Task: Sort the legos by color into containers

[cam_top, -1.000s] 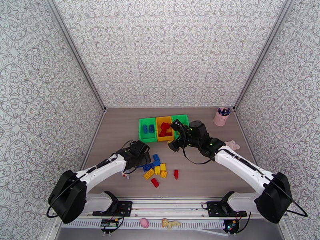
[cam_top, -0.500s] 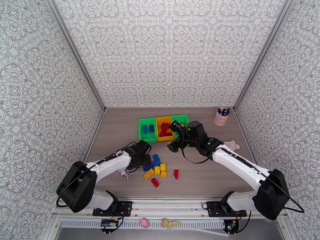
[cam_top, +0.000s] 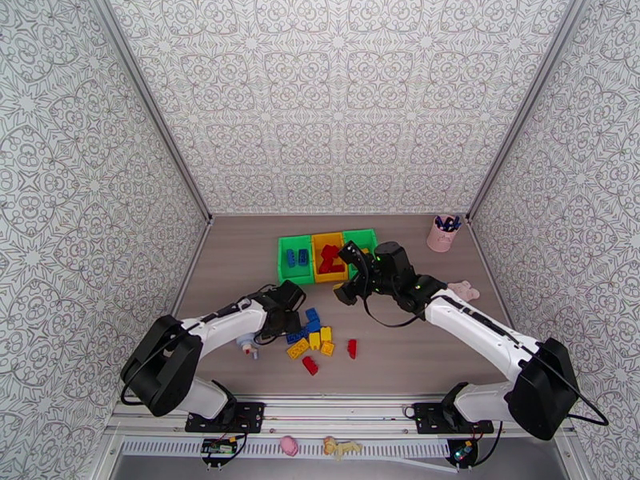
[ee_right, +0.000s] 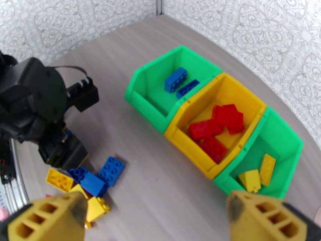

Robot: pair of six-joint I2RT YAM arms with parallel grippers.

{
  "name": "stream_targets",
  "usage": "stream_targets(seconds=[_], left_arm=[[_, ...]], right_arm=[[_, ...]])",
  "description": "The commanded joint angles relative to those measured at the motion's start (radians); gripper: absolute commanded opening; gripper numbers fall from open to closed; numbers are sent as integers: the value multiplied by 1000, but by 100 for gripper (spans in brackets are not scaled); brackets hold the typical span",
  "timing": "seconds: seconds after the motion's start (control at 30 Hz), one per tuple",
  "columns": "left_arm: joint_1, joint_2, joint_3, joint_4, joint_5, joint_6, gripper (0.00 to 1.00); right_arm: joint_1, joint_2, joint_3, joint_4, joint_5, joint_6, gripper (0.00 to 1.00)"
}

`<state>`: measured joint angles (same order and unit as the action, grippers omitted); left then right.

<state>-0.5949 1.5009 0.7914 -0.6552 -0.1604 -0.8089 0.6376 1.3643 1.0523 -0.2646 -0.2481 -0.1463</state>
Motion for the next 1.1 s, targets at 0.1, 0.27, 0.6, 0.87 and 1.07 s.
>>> stream_targets(seconds=[0.1, 0.27, 0.6, 0.87, 1.07], left_arm=[[-15, -49, 41, -26, -73, -18, 61], [-11, -84, 108, -42, -95, 6, 61], [53, -65, 243, 8, -111, 74, 53], [133, 125, 462, 44, -101, 159, 51], [174, 262, 584, 75, -92, 167, 51]], right_arm=[[0, -7, 4, -3, 7, 25, 95], [0, -27, -24, 54, 8, 70, 95], [0, 1, -19, 107, -19, 109, 95], [0, 52, 5, 140, -46, 125, 95], [0, 59, 5, 157, -46, 137, 95]])
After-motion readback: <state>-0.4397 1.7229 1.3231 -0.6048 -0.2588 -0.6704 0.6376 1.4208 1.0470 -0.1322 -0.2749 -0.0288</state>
